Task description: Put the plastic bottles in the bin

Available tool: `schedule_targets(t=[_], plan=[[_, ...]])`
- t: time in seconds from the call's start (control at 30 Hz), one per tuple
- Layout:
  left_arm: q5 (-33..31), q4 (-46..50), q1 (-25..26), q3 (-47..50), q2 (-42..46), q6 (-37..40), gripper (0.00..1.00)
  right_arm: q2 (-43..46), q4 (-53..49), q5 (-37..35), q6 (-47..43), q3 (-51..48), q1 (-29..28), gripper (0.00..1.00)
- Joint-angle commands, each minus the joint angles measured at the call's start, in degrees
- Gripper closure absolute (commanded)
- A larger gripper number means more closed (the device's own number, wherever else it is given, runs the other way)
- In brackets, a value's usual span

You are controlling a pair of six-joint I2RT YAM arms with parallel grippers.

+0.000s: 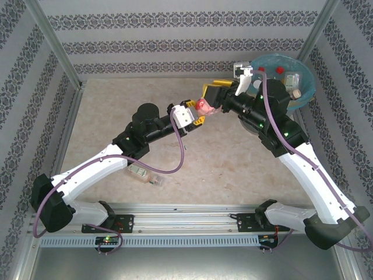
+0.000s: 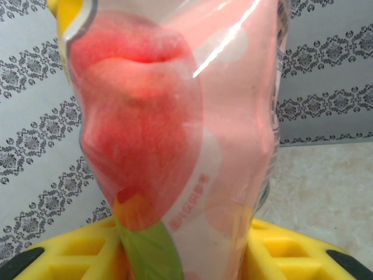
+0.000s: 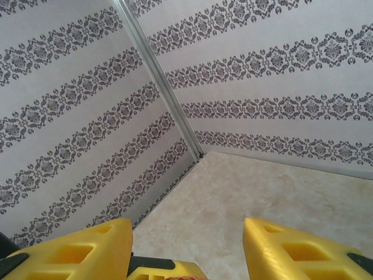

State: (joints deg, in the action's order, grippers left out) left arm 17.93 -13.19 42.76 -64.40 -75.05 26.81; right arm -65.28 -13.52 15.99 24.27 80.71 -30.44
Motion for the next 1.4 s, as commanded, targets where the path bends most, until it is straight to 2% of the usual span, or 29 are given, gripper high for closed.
schedule_targets(t=[0.0,0.3,0.53,0.63,0.77,0.8,0.87,0.97,1.2,1.37], plan=[[1.19,-0.07,1.36,-0.13,1.85,1.72,0.58,-0.21,0.39,1.31,0.44,-0.79,-2.02,0.47],[-1.74,0.94,2.24,-0.81,1.32,3.26,0.58,-0.99,-0.37,-2.50,-0.27,-1.13,-1.30,0.71],[-3.54,1.34,2.24,-2.20,0.37,3.64,0.56,-2.66,0.04,0.44,3.13,0.11,1.30,0.80],[-4.30,0.83,2.24,-3.27,0.04,2.09,0.54,-2.88,-0.74,0.62,3.44,0.70,1.81,0.88],[-5.51,-2.67,2.28,-3.00,-0.17,-0.09,0.42,-2.62,-2.46,-0.49,3.81,1.96,3.28,0.98],[-5.92,-3.27,2.24,-3.00,-0.25,-0.29,0.37,-2.49,-3.24,-1.18,3.73,2.37,3.78,1.00],[-7.14,-5.34,2.24,-2.60,-0.22,-0.64,0.18,-2.10,-4.76,-2.53,2.95,3.83,5.61,1.00],[-8.42,-7.63,2.24,-2.24,0.04,-0.92,0.05,-1.68,-7.15,-5.16,0.18,6.57,9.07,1.00],[-8.90,-10.44,2.23,-0.37,1.96,-0.12,0.00,-5.28,-13.41,-14.36,-10.82,19.11,20.03,1.00],[-10.53,-10.72,2.24,0.85,2.80,1.78,0.00,-9.77,-14.41,-26.64,-21.25,28.64,23.29,1.00]])
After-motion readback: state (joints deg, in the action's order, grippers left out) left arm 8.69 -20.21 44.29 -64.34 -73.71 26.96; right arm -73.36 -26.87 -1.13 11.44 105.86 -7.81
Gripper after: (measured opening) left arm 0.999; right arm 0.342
